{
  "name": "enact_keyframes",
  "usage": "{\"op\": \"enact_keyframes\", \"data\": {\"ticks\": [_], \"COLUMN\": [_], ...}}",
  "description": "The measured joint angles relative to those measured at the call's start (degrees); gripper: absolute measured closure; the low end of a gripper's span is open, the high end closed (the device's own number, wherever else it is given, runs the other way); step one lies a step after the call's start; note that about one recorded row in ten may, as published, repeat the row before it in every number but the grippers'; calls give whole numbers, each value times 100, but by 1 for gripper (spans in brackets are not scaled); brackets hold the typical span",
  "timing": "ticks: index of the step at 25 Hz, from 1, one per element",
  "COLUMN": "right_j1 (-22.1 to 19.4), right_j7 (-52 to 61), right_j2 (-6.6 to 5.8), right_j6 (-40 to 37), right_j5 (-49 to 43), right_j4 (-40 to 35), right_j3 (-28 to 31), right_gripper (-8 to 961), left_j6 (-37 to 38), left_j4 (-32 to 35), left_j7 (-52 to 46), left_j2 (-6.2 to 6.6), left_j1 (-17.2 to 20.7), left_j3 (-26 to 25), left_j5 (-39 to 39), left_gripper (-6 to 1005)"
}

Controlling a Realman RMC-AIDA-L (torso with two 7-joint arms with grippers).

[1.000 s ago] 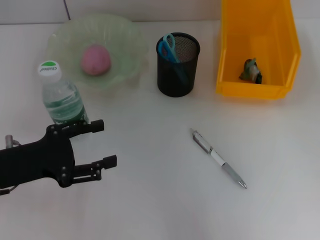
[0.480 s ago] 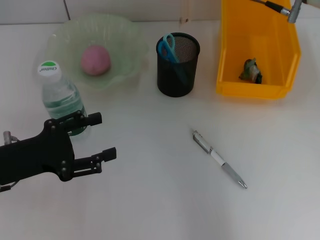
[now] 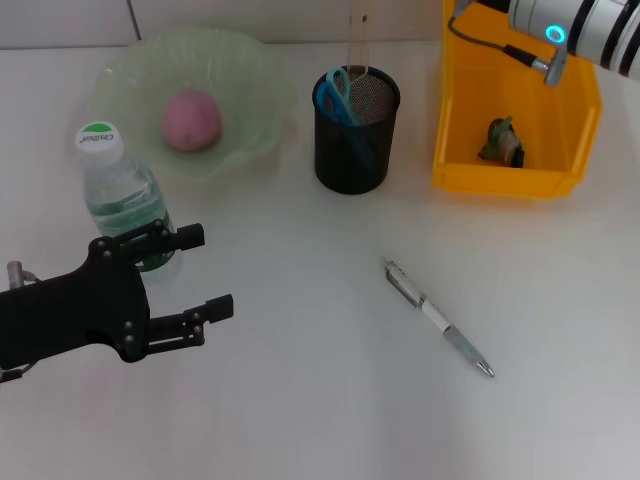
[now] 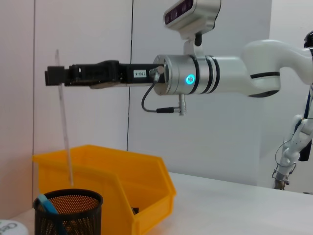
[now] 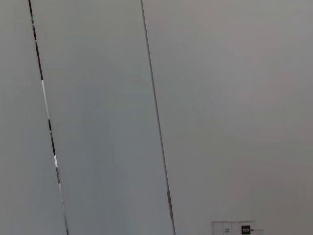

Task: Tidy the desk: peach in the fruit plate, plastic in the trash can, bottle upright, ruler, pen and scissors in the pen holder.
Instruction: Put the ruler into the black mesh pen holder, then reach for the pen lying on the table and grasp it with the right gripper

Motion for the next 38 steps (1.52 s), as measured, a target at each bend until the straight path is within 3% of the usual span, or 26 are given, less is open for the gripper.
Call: {"op": "enact_keyframes", "data": {"ticks": [10, 19, 25, 32, 35, 38], "right_j1": [226, 58, -599, -1279, -1361, -1045], "right_j7": [-542, -788, 72, 2098, 4295, 6339], "right_j2": [19, 22, -20, -21, -22, -20], "right_j6": [-27, -436, -679, -1024, -1720, -2909], "right_j5": [116, 129, -121, -1096, -2350, -4416], "right_j4": [721, 828, -461, -2407, -3990, -5432], "right_j3": [1, 55, -4, 100, 611, 935], "right_gripper": [537, 461, 410, 178, 137, 125], "left_j6": [17, -11, 9, 14, 8, -14], "left_j4": [-22, -42, -59, -60, -60, -60], "left_j7": [1, 2, 2, 2, 2, 1], "left_j2": [-19, -21, -14, -23, -23, -21], "left_j1": [0, 0, 7, 10, 30, 25], "left_j3": [4, 1, 6, 34, 31, 52], "left_j5": [0, -3, -2, 41, 60, 77], "left_gripper": [167, 167, 167, 167, 167, 167]}}
